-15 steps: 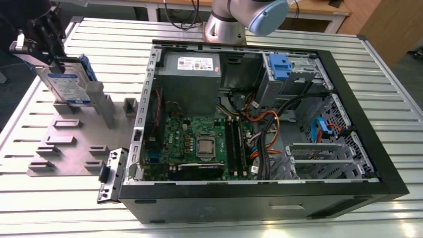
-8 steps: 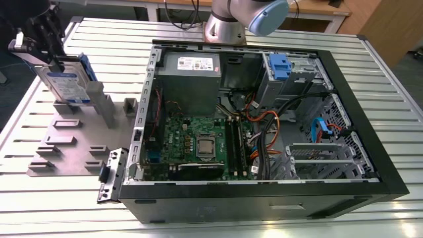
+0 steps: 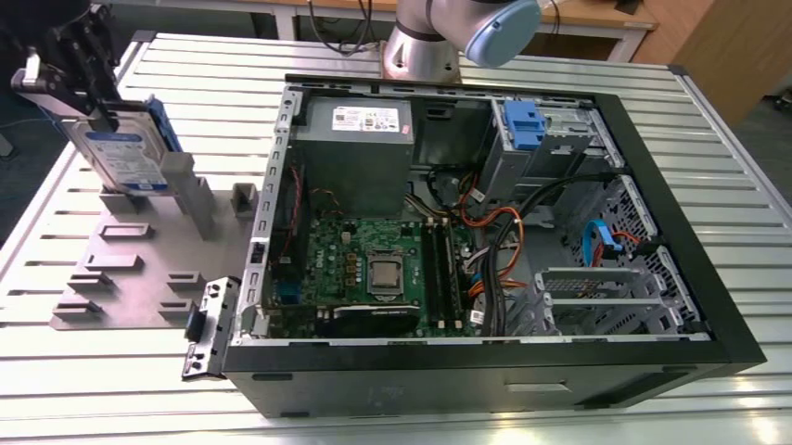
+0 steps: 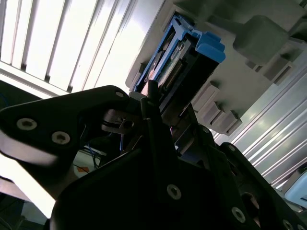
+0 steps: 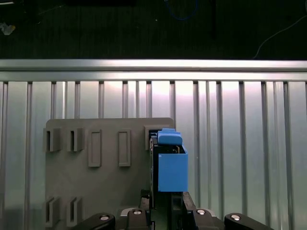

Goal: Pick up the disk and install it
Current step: 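Pick up the disk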

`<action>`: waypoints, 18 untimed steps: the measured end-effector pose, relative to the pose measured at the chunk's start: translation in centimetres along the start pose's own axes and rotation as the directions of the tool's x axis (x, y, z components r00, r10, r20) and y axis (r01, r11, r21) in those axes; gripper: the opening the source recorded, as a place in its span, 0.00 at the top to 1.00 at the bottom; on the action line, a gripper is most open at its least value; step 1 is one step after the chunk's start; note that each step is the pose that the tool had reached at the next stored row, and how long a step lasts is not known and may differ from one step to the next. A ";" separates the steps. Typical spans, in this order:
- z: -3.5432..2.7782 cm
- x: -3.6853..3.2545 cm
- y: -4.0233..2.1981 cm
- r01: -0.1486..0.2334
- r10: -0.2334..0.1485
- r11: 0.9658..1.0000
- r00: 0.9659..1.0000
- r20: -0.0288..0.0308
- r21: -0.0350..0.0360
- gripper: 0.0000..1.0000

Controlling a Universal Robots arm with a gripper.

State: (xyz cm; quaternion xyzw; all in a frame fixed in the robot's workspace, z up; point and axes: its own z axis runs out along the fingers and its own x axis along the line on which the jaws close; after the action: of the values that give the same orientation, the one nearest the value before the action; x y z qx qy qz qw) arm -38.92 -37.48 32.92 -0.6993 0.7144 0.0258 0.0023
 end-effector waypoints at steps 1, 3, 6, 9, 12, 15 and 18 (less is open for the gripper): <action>-0.03 0.00 0.00 0.000 0.000 1.000 1.000 0.000 0.000 0.65; -0.10 0.00 0.00 0.000 0.000 1.000 1.000 0.000 0.000 0.65; -0.21 -0.01 0.01 0.000 0.000 1.000 1.000 0.000 0.000 0.65; -0.42 -0.02 0.01 0.000 0.000 1.000 1.000 0.000 0.000 0.65; -0.88 -0.04 0.03 0.000 0.000 1.000 1.000 0.000 0.000 0.65; -1.46 -0.06 0.05 0.000 0.000 1.000 1.000 0.000 0.000 0.65; -2.08 -0.08 0.07 0.000 0.000 1.000 1.000 0.000 0.000 0.65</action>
State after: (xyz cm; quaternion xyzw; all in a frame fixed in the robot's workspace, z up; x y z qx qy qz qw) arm -38.92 -37.48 35.00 -0.6993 0.7144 0.0258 0.0023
